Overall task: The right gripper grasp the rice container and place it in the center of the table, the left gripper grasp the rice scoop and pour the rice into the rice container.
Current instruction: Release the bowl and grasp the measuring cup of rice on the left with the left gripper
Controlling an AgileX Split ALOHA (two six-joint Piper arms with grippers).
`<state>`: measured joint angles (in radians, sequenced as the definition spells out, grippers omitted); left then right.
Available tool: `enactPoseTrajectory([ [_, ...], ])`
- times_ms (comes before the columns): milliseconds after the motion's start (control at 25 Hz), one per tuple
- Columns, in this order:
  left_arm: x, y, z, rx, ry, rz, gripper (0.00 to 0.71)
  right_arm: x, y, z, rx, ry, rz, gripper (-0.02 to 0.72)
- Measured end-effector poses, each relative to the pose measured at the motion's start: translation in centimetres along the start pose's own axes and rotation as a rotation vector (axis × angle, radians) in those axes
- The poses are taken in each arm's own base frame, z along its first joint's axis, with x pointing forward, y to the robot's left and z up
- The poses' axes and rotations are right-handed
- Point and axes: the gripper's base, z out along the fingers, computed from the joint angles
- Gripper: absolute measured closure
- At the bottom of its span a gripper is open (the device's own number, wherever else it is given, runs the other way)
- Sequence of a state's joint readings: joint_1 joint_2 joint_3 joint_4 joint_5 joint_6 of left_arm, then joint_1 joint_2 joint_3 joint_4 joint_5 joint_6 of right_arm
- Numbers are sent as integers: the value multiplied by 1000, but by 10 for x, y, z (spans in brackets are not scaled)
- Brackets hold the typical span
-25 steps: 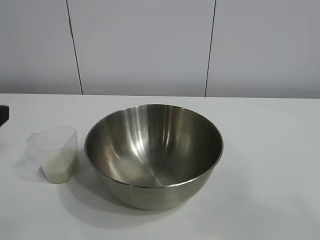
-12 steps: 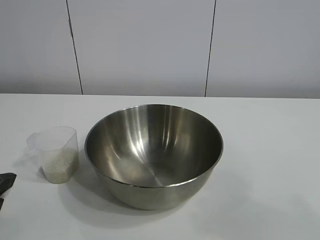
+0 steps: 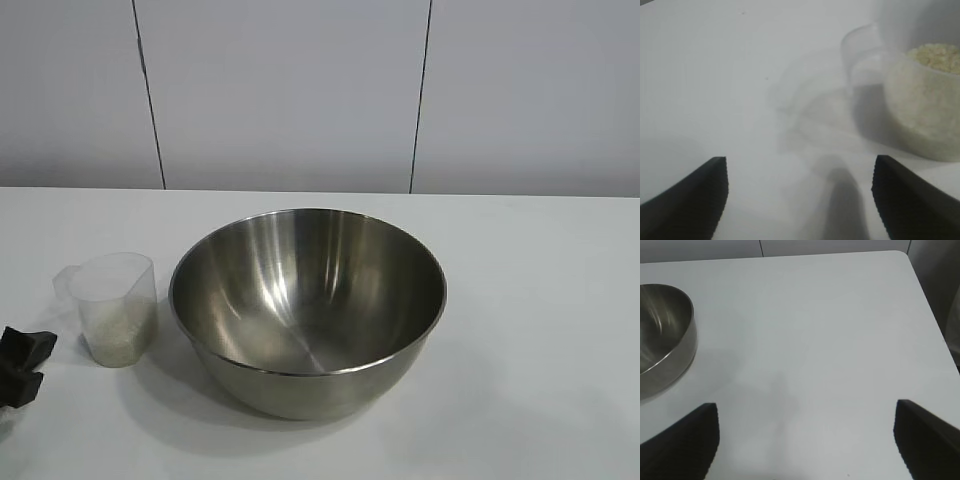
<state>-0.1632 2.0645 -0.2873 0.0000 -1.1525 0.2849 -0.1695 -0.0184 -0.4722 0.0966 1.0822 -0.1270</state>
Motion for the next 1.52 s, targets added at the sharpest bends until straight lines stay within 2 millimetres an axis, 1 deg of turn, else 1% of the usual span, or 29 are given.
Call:
enactPoseTrajectory([
  [120,-4,1,5,10,-22,4,140,0,0,0,0,0,0,54],
  [480,-26,7,26,-10,-120,10,140,0,0,0,0,1,0,54],
  [720,-34,9,34,-17,-155,13,144,0,0,0,1,2,2,54],
  [760,-34,9,35,-18,-157,13,161,0,0,0,1,2,2,54],
  [840,-35,9,35,-19,-159,13,248,0,0,0,2,2,2,54],
  [960,-35,9,35,-19,-159,13,495,0,0,0,2,2,2,54],
  [1040,-35,9,35,-19,-159,13,613,0,0,0,2,2,2,54],
  [1080,-35,9,35,-19,-159,13,650,0,0,0,2,2,2,54],
  [1120,-35,9,35,-19,-159,13,672,0,0,0,2,2,2,54],
  [1200,-35,9,35,-19,-159,13,691,0,0,0,2,2,2,54],
  [1520,-35,7,35,4,-167,21,698,0,0,0,2,0,2,54],
])
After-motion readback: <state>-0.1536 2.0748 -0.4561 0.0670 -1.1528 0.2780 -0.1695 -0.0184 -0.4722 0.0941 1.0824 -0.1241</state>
